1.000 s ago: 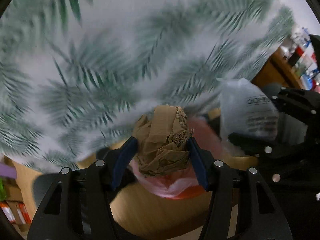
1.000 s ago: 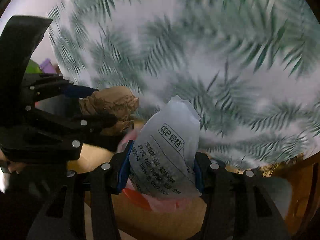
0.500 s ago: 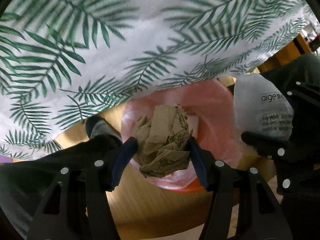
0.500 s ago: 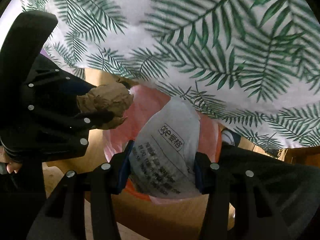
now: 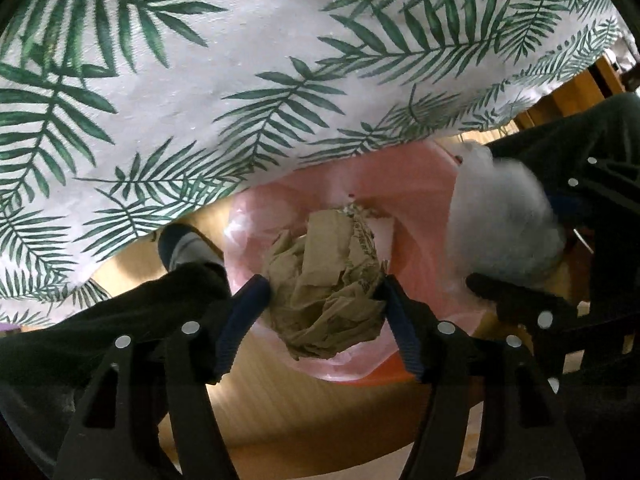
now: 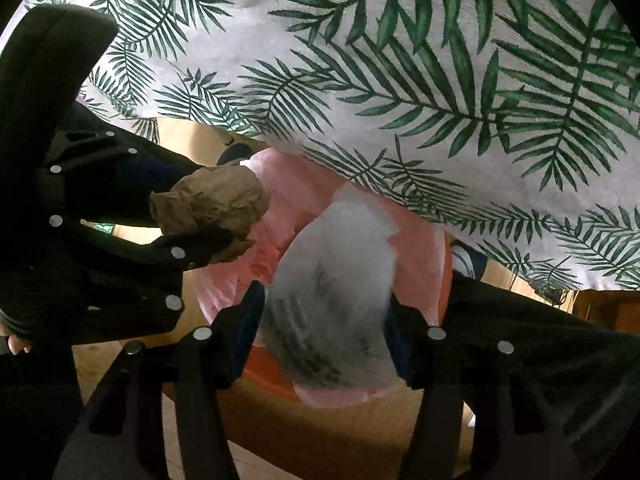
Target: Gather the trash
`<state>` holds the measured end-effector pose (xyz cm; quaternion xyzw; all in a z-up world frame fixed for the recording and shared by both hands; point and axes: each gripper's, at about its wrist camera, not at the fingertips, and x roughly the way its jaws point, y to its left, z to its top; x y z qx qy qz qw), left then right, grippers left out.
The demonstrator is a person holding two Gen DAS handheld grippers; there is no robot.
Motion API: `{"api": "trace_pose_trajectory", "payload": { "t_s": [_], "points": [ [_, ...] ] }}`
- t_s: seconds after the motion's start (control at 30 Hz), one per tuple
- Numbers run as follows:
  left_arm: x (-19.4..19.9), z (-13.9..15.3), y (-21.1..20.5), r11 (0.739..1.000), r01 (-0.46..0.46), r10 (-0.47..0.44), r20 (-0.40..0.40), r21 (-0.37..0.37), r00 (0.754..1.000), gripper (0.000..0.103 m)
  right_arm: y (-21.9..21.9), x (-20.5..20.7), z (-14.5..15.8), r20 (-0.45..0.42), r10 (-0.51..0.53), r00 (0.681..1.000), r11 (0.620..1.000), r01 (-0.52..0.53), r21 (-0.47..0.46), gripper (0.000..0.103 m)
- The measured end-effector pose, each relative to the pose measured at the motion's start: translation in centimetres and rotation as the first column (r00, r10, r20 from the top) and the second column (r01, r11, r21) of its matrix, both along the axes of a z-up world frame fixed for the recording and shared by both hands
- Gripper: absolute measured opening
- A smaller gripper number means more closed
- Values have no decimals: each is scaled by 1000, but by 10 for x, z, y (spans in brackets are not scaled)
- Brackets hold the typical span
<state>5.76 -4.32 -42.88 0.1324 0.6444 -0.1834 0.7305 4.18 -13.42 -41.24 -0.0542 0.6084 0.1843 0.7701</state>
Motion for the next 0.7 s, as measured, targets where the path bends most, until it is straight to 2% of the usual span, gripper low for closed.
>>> {"api": "trace_pose_trajectory", "payload": {
  "t_s": [0.13, 0.5, 0.7],
  "points": [
    [1, -4, -1, 1000, 5, -5, -13, -3, 1000, 66, 0, -1, -1, 0, -6, 1000, 1000, 6, -8, 69],
    [2, -1, 2, 1000, -17, 17, -6, -5, 1000, 69, -2, -4, 5, 20, -17, 1000, 1000, 17, -17, 83],
    [-1, 14, 4, 1000, -30, 30, 50, -5, 998, 69, -4, -9, 25, 70, -12, 997, 999, 15, -28, 91]
  ]
}}
